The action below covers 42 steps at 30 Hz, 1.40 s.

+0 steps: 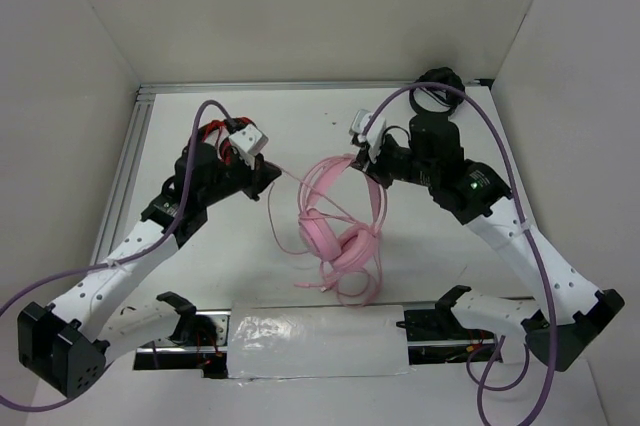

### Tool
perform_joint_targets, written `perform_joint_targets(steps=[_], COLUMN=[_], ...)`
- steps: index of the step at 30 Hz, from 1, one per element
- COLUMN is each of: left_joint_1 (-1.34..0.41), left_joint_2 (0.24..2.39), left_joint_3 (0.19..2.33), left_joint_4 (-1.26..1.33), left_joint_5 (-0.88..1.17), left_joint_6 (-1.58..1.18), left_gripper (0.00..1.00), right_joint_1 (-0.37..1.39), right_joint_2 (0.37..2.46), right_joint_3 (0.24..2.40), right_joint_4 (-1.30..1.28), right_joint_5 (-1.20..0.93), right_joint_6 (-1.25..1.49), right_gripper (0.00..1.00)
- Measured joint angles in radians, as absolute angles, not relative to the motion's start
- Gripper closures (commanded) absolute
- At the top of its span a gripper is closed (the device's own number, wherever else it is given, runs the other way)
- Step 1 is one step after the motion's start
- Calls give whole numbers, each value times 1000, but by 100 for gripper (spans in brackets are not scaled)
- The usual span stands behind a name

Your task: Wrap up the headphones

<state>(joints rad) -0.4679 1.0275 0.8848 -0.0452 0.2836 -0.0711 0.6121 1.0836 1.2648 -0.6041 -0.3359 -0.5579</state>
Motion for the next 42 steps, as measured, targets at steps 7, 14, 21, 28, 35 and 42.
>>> perform_joint_targets(steps=[7, 14, 21, 28, 35, 42], left_joint_1=[-449, -473, -547, -646, -719, -761], left_joint_2=[918, 855, 903, 1089, 1153, 1256], left_joint_3=[705, 607, 490, 484, 447, 429], left_joint_4=[108, 240, 453, 596, 723, 820], left_joint_5=[466, 635, 718, 722, 705, 718], left_joint_6=[-218, -311, -355, -366, -377, -417], left_gripper=[61, 17, 1, 1, 4, 16], right_joint_1=[577, 575, 578, 596, 598, 590], right_joint_2=[1119, 1112, 1126, 1136, 1134, 1127], right_joint_3=[1396, 1406, 1458, 1512, 1583, 1658], right_joint_4=[-535, -467, -470, -472, -485, -505], right_joint_5=[-368, -377, -381, -367, -249, -165], right_joint_6=[-72, 278, 424, 491, 556, 595], right_gripper=[100, 100, 100, 100, 100, 100])
